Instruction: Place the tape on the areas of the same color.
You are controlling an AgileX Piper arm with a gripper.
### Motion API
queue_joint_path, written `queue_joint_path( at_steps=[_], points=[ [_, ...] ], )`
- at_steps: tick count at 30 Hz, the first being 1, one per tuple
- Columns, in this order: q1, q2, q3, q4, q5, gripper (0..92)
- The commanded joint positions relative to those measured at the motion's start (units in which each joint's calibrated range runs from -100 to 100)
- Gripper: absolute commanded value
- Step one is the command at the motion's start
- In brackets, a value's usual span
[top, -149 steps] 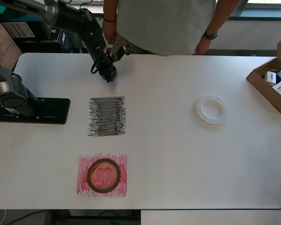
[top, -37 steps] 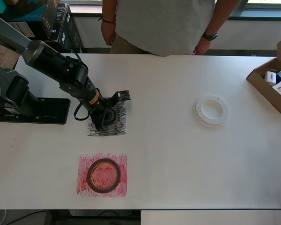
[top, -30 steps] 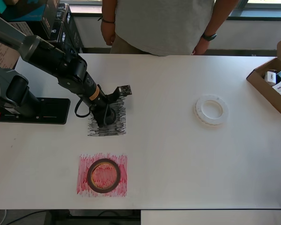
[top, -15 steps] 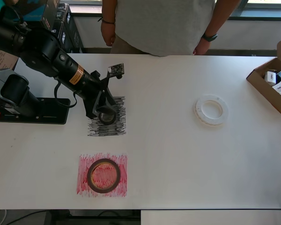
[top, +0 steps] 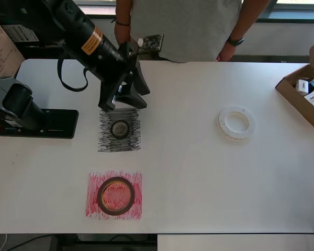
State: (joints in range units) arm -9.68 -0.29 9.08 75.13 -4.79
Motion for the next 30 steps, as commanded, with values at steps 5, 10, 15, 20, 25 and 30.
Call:
queue_joint_path(
  at_steps=[5,10,15,20,25,30],
  points=[
    [0.22,47.53,-63.73,13.07,2.75,41.8],
    [0.77,54.64,-69.91,12.39,2.18,41.8],
    [1.01,59.69,-74.18,12.22,2.01,41.8],
    [1.48,63.43,-76.00,12.22,2.01,41.8],
    [2.04,65.87,-76.00,12.22,2.09,41.8],
    [2.04,66.89,-75.82,12.22,2.18,41.8]
  ],
)
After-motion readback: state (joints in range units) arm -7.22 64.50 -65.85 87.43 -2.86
